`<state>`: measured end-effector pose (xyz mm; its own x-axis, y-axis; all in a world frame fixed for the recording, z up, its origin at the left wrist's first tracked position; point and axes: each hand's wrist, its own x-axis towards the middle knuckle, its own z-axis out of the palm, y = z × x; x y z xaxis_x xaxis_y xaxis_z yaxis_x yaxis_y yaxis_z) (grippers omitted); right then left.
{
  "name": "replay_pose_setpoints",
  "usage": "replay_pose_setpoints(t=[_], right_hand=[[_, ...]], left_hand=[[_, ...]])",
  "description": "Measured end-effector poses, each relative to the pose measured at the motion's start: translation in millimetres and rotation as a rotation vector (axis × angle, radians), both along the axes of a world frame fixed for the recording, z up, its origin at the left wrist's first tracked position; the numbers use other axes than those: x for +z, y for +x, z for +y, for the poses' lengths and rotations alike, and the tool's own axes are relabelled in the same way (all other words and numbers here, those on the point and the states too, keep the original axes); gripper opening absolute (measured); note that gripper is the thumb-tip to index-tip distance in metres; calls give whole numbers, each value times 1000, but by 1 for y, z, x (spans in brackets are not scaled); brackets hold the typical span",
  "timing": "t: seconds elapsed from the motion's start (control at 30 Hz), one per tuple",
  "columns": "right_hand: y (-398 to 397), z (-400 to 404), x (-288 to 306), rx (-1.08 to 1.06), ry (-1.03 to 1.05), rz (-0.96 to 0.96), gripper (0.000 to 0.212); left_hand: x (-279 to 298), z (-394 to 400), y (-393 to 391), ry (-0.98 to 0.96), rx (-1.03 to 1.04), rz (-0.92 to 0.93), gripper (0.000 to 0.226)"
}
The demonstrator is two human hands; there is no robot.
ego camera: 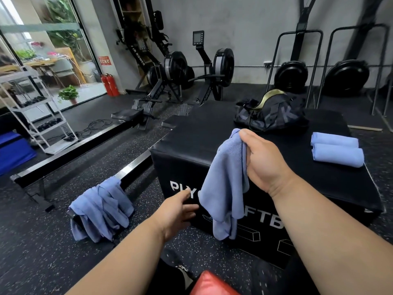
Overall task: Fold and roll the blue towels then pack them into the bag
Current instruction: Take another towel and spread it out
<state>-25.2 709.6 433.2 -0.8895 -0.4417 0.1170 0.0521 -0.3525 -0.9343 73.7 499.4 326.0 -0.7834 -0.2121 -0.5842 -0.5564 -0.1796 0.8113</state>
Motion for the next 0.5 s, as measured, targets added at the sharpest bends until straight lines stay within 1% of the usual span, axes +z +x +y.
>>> replay_pose_setpoints(t=[0.1,0.17,0.2,0.27,0.3,0.33,0.43,0.5], right_hand=[[1,-2,-3,12,-30,-7,15],[0,-4,-6,10,-29,-3,17],[0,-4,-8,-3,-18,1,18],[-1,-2,-10,-40,3,-8,20],[-2,-1,-11,-56,10,-19,21],[-3,0,-12,-75,24,-26,21],[-11,3,-19,-166,123,-23,20],[-18,5,-27,-246,198,-17,23]], left_hand=[[-3,4,-5,166,-28,16,42],[1,7,-6,256,3,59,36],[2,6,-7,269,35,97,30],[4,1,-9,227,88,211,20],[6,-3,-10,189,92,277,21],[11,-6,-10,151,117,335,24],[35,-24,-10,89,301,432,36],[46,-38,-10,36,326,494,39]])
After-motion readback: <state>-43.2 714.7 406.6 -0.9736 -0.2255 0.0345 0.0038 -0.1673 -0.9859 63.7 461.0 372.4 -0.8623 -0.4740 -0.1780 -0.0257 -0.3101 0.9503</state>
